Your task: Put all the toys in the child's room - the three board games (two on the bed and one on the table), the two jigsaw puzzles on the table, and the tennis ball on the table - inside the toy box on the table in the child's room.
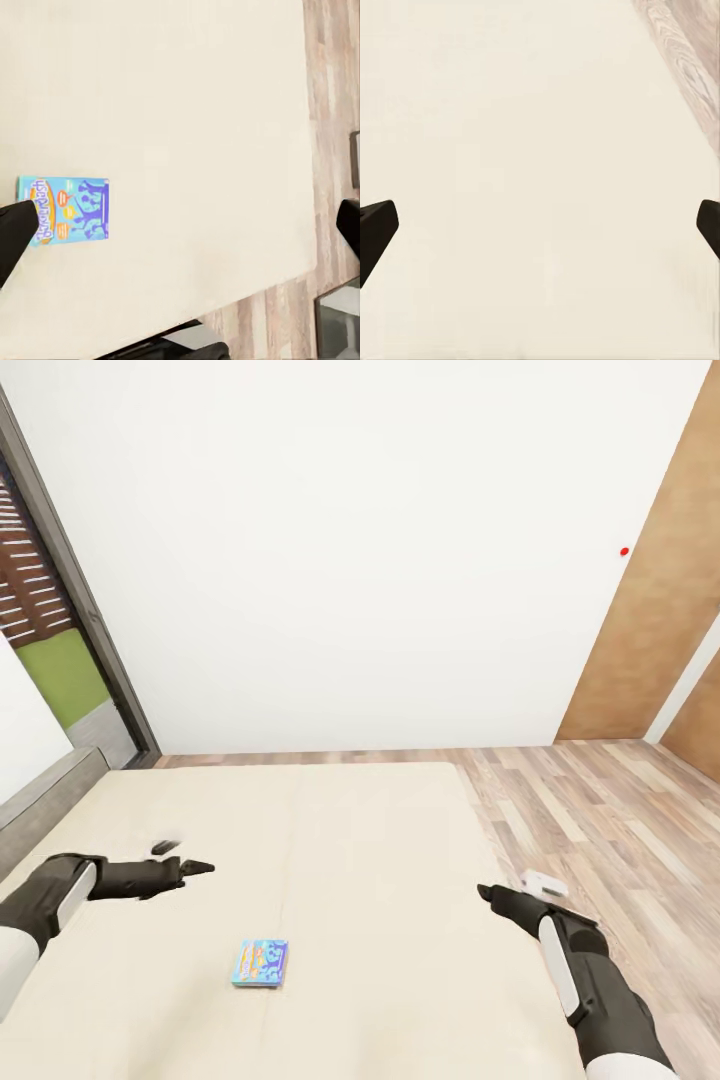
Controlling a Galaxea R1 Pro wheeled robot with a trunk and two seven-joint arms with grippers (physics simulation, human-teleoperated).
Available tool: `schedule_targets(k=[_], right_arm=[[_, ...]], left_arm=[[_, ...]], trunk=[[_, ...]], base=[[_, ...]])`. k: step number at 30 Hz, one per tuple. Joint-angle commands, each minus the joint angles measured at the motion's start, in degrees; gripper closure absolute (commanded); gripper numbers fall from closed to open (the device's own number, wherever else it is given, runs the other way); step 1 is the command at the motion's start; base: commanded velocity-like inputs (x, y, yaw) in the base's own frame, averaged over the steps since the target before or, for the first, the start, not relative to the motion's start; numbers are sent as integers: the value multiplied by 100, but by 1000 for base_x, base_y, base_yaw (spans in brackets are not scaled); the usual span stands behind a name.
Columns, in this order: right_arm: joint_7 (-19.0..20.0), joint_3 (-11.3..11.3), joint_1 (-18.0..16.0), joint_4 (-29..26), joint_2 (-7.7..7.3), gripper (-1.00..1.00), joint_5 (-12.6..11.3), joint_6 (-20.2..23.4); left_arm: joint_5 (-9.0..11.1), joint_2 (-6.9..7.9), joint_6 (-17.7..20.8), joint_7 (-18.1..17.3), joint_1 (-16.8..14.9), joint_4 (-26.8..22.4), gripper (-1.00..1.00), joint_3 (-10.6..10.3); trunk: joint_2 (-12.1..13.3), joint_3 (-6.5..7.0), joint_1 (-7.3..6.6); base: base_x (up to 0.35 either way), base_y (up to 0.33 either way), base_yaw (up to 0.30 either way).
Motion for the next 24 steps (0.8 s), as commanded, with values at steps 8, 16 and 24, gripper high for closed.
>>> schedule_targets(k=[8, 16, 24], right_arm=[[-1315, 963, -3, -266, 152, -100, -201, 365], [-1489, 1170, -3, -519, 686, -100, -253, 462], [-1496, 1364, 78, -776, 694, -100, -281, 563]], left_arm=[[39, -509, -837, 2243, -15, 42, -100, 27], [37, -651, -961, 2526, -15, 48, -100, 53], [17, -753, -972, 2557, -15, 48, -100, 47]], trunk=[[-13, -12, 3], [-13, -12, 3], [-13, -12, 3]], base=[[0, 0, 0], [0, 0, 0], [0, 0, 0]])
